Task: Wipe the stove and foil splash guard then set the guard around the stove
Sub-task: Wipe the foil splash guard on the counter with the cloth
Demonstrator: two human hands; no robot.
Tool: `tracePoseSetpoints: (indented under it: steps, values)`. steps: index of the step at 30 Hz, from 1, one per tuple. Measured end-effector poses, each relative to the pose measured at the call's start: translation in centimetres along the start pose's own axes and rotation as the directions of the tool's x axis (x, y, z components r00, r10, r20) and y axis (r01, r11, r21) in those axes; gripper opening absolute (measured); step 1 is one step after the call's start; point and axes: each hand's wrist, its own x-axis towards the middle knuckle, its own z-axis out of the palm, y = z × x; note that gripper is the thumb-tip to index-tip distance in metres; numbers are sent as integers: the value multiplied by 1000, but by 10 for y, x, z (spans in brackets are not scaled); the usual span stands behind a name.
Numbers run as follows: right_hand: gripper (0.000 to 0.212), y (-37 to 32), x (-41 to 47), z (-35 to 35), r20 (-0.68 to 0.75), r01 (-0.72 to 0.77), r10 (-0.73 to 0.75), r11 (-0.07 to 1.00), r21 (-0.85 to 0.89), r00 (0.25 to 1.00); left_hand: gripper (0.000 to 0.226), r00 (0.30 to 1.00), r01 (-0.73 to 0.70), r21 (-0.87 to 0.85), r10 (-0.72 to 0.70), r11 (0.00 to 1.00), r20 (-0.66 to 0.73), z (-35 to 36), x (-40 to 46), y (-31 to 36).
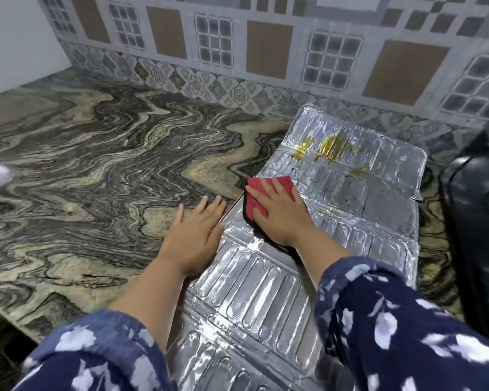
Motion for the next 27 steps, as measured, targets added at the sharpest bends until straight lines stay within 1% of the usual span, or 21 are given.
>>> tracePoseSetpoints:
  steps: [4,7,14,17,19,22,25,27]
  values:
    - [53,29,19,-8,7,-63,63,998,0,998,54,1000,-5,9,6,1000,-24,2,3,-5]
    - [54,38,14,-10,4,-125,125,992,8,992,54,1000,1,8,-1,1000,-24,3,5,-6]
    - [55,66,-45,-11,2,-253,253,967,-25,967,58,1000,11,34,-11,999,0,3,4,-5]
    - [56,66,-67,-9,11,-298,298,955,-17,955,59,1000,-3,39,3,999,14,1,-1,-5]
    - [56,59,-77,-7,37,-298,298,954,-3,954,58,999,-21,38,19,999,31,-1,-9,-8]
    - [57,43,-89,-6,63,-285,283,958,21,957,50,996,-18,45,14,999,86,-9,-22,-12]
    - [57,26,-97,-4,65,-266,263,963,45,963,57,994,16,83,-25,996,110,-19,-30,-10]
    - [57,15,-103,0,66,-245,241,968,54,968,60,996,40,56,-44,998,74,-21,-32,3]
